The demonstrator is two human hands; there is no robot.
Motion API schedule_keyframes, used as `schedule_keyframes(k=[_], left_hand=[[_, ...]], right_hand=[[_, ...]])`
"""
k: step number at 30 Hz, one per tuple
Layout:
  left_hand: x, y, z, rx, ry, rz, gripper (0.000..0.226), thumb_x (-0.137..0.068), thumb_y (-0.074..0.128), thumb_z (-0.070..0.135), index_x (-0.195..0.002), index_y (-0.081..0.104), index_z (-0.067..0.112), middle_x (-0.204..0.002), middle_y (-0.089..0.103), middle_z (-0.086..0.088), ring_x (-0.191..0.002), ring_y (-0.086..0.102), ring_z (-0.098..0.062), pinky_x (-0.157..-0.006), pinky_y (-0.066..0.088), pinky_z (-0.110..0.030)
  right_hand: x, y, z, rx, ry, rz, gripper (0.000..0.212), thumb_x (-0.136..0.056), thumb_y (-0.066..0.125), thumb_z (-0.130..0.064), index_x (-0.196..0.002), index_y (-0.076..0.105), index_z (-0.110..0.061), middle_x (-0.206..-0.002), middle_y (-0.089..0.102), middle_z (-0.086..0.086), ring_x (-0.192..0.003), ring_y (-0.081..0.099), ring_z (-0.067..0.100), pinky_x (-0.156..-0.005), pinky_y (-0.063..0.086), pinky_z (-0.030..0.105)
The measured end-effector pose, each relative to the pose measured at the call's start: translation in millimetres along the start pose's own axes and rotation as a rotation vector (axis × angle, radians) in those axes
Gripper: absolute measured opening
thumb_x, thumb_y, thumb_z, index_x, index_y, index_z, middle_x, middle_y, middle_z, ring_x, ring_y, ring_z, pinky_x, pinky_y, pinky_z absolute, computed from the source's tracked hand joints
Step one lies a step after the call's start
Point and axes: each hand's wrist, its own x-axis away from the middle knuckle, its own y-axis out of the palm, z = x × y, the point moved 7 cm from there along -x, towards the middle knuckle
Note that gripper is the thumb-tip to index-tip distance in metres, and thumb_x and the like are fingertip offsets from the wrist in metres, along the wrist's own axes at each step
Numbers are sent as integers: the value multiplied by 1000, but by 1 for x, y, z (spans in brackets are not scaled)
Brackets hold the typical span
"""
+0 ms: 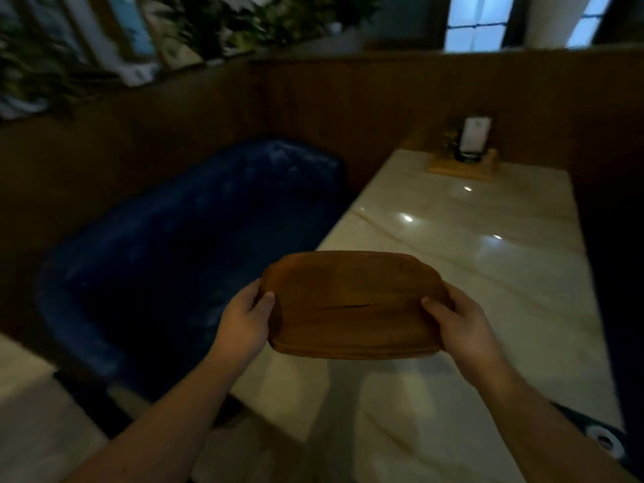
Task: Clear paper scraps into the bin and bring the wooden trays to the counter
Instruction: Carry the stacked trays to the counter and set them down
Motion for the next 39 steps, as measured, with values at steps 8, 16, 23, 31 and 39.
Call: schedule_keyframes(k=[8, 16, 23, 31, 39], left_hand=[[151, -218, -11, -49, -62, 471, 36, -95, 46, 30, -79, 64, 56, -74, 70, 1, -63, 67, -14, -63, 54, -39], [340, -405, -14, -118, -111, 818, 20, -96, 42, 26, -92, 61, 33, -45, 58, 12, -45, 57, -5, -48, 42, -29], [504, -528, -37, -138, -194, 1179, 28, -95, 41, 25, -87, 65, 37, -53, 66, 14, -51, 62, -8, -51, 42, -29], [664, -646, -72, -177, -409, 1534, 24, -91, 45, 27, -81, 66, 20, -70, 65, -20, -63, 65, -35, -62, 53, -53], [838, -708, -93, -138, -576, 1911, 28, -90, 44, 23, -80, 68, 13, -63, 60, -9, -56, 56, -25, -55, 42, -39]], right_hand=[[89, 204, -56, 64, -83, -408, 15, -88, 62, -32, -99, 67, -41, -97, 75, -4, -83, 72, 13, -73, 58, 41], [240, 412, -88, 94, -124, -813, 26, -90, 62, -33, -116, 65, -29, -102, 74, 2, -90, 71, 23, -75, 55, 41], [395, 580, -90, 157, -203, -1150, 29, -92, 60, -31, -120, 61, -29, -104, 71, 1, -89, 70, 20, -76, 56, 41], [578, 768, -81, 187, -251, -1526, 38, -91, 60, -36, -127, 52, -27, -110, 66, -1, -95, 66, 21, -80, 56, 44], [800, 907, -84, 178, -348, -1900, 23, -88, 59, -41, -110, 64, -35, -102, 71, -6, -86, 68, 15, -71, 54, 37]])
